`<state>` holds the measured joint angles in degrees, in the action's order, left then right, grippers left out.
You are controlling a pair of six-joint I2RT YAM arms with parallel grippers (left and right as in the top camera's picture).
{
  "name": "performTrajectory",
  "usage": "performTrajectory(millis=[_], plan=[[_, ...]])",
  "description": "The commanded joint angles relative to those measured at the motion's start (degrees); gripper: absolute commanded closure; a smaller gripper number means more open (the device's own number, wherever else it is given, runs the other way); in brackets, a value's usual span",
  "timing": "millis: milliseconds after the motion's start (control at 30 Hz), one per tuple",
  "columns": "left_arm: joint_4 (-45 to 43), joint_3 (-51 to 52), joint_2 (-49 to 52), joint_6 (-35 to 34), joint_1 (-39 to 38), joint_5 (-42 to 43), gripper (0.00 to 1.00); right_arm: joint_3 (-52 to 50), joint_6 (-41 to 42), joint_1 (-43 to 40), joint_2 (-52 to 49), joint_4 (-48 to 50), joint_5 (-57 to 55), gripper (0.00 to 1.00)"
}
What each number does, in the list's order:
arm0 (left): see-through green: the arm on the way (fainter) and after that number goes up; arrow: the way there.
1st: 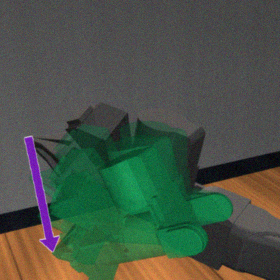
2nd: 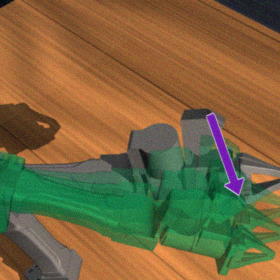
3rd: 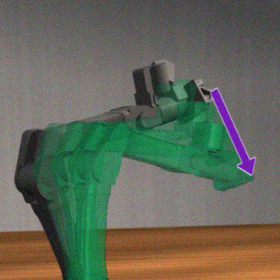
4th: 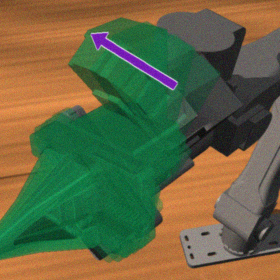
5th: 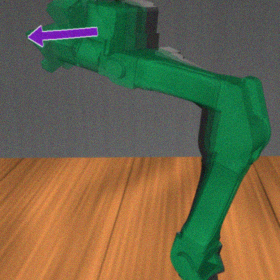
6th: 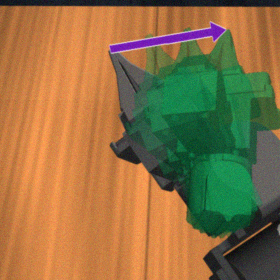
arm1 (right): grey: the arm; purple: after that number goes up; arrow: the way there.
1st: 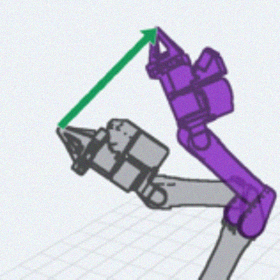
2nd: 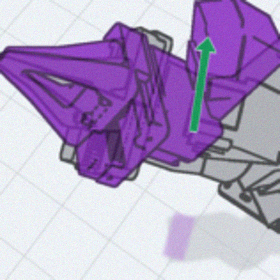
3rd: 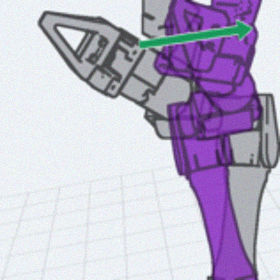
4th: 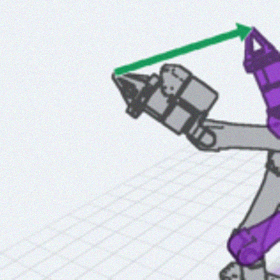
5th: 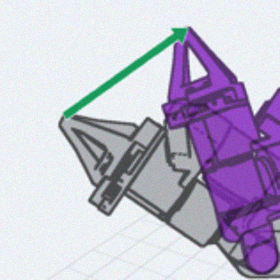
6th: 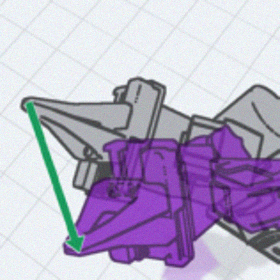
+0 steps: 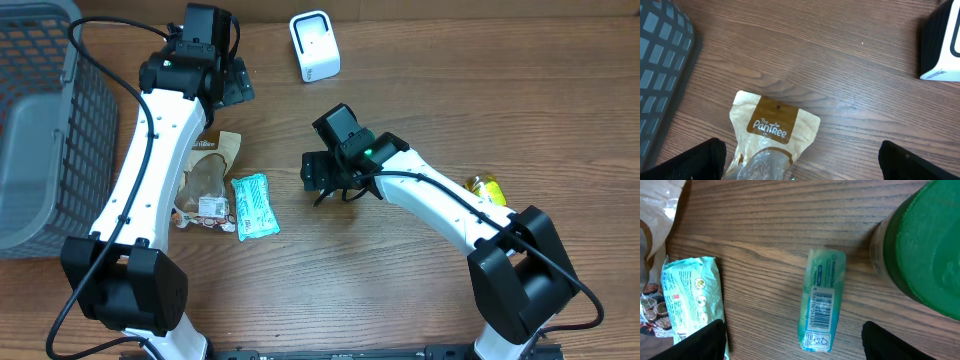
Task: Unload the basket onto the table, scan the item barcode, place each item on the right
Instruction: 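Lower the right gripper over the small teal pack beside the jar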
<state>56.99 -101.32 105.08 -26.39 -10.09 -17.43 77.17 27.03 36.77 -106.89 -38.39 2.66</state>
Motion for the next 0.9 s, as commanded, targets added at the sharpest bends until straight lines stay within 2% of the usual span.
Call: performTrajectory(millis=[0, 133, 233, 267, 433, 500, 533, 600, 633, 667, 767, 867], plan=[[-0.2, -0.7, -0.9, 0.7, -0.2, -1.0, 0.0, -0.4, 0.2, 0.0, 0.3, 0.5, -0.7, 0.17], [-0.2, -0.7, -0.9, 0.7, -0.2, -1.0, 0.0, -0.4, 0.2, 0.0, 0.3, 0.5, -1.7, 0.17], [-0.2, -0.7, -0.9, 0.7, -0.2, -1.0, 0.01, -0.4, 0.2, 0.0, 0.3, 0.6, -1.7, 0.08], [-0.2, -0.7, -0.9, 0.7, -0.2, -1.0, 0.0, -0.4, 0.2, 0.0, 0.3, 0.7, -1.7, 0.0], [-0.2, -0.7, -0.8, 0.7, -0.2, -1.0, 0.0, -0.4, 0.2, 0.0, 0.3, 0.8, -1.7, 0.0], [-0.2, -0.7, -0.8, 0.7, -0.2, -1.0, 0.0, -0.4, 0.2, 0.0, 0.3, 0.8, -1.7, 0.09], [-0.2, -0.7, -0.8, 0.7, -0.2, -1.0, 0.0, -0.4, 0.2, 0.0, 0.3, 0.8, -1.7, 0.18], [-0.2, -0.7, -0.8, 0.7, -0.2, -1.0, 0.0, -0.4, 0.2, 0.0, 0.3, 0.9, -1.7, 0.4], [-0.2, -0.7, -0.8, 0.7, -0.2, -1.0, 0.0, -0.4, 0.2, 0.0, 0.3, 0.9, -1.7, 0.48], [-0.2, -0.7, -0.9, 0.7, -0.2, -1.0, 0.0, -0.4, 0.2, 0.0, 0.3, 0.9, -1.7, 0.6], [-0.2, -0.7, -0.8, 0.7, -0.2, -1.0, 0.0, -0.4, 0.2, 0.0, 0.3, 0.9, -1.7, 0.89], [-0.2, -0.7, -0.9, 0.7, -0.2, -1.0, 0.01, -0.4, 0.2, 0.0, 0.3, 0.9, -1.7, 0.93]])
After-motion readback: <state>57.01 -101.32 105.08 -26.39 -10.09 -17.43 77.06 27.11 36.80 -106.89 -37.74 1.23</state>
